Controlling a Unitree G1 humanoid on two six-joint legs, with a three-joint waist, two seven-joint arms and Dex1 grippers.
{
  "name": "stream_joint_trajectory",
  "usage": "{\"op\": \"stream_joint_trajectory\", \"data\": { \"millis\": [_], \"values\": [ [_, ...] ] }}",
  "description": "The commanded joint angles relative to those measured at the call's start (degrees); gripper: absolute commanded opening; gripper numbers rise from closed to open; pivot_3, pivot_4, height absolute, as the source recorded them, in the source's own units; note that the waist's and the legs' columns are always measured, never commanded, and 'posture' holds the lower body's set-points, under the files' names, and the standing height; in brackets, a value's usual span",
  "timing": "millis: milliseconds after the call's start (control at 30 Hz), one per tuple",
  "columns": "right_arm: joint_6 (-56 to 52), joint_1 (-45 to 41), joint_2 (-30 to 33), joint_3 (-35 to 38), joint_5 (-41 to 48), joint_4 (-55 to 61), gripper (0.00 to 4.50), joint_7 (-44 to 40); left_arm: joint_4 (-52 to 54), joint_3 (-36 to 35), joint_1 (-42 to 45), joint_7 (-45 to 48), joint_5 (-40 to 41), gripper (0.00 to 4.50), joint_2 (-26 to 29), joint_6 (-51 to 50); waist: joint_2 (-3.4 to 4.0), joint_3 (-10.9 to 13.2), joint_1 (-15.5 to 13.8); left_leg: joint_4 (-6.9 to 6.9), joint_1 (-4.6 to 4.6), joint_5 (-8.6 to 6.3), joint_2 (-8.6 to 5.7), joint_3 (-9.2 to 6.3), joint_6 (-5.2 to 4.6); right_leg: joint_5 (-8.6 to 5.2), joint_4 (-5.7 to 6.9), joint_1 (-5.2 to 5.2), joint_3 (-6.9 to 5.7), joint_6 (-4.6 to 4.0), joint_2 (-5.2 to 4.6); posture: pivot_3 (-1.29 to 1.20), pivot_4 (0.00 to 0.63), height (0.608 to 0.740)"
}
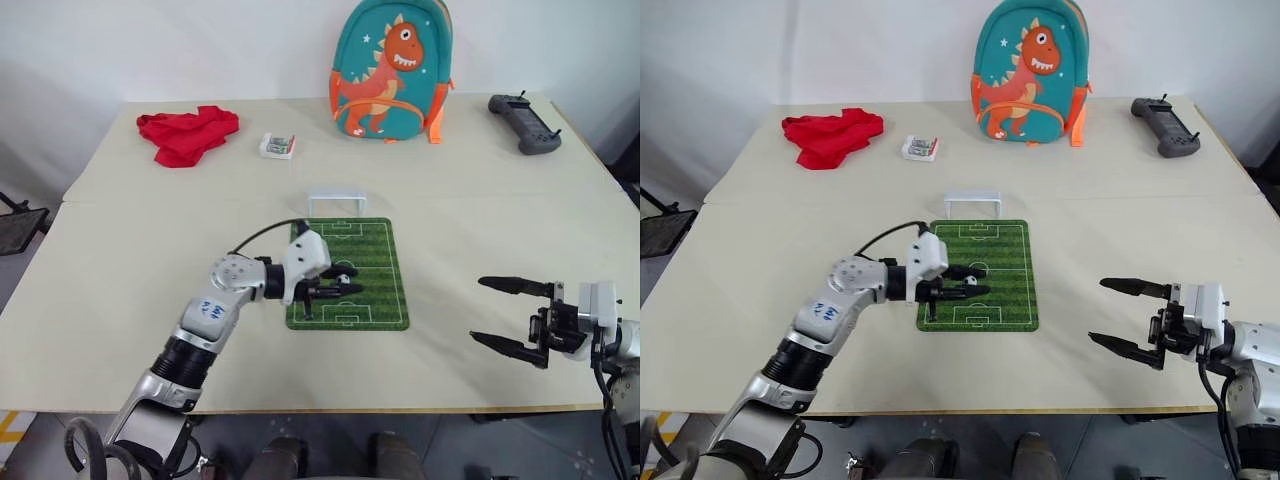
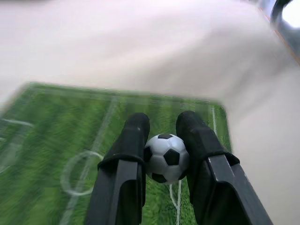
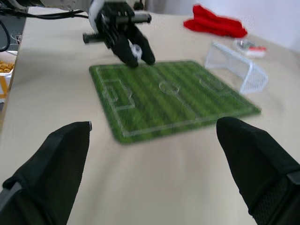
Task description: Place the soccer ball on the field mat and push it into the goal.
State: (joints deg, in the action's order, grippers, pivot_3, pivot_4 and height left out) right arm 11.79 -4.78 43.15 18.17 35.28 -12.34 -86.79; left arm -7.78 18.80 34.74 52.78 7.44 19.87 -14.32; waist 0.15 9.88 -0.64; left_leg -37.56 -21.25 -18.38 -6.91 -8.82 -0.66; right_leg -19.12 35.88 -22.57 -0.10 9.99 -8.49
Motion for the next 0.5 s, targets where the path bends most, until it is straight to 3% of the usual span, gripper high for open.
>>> {"op": "stream_joint_trajectory", "data": {
  "millis": [33,500],
  "values": [
    [0.32,1.23,-0.66,0.97,0.78,4.34,4.5,0.78,-1.7,2.43,-0.14,-2.18,-3.74,0.87,-2.09,3.75,-0.05,0.03,-0.05,-0.03,-0.02,0.0,0.0,0.02,0.0,0.0,-0.01,-0.03,0.03,0.0,0.0,0.0,0.15,0.74],
    [0.4,4.17,-1.82,1.13,0.26,7.3,4.5,4.24,5.05,3.42,-5.88,-1.76,-5.24,0.87,-1.35,3.55,-0.09,0.05,-0.91,-0.36,-0.04,-0.02,-0.09,0.07,-0.05,0.05,0.0,0.02,0.25,0.04,-0.02,0.0,0.15,0.74]
  ]
}}
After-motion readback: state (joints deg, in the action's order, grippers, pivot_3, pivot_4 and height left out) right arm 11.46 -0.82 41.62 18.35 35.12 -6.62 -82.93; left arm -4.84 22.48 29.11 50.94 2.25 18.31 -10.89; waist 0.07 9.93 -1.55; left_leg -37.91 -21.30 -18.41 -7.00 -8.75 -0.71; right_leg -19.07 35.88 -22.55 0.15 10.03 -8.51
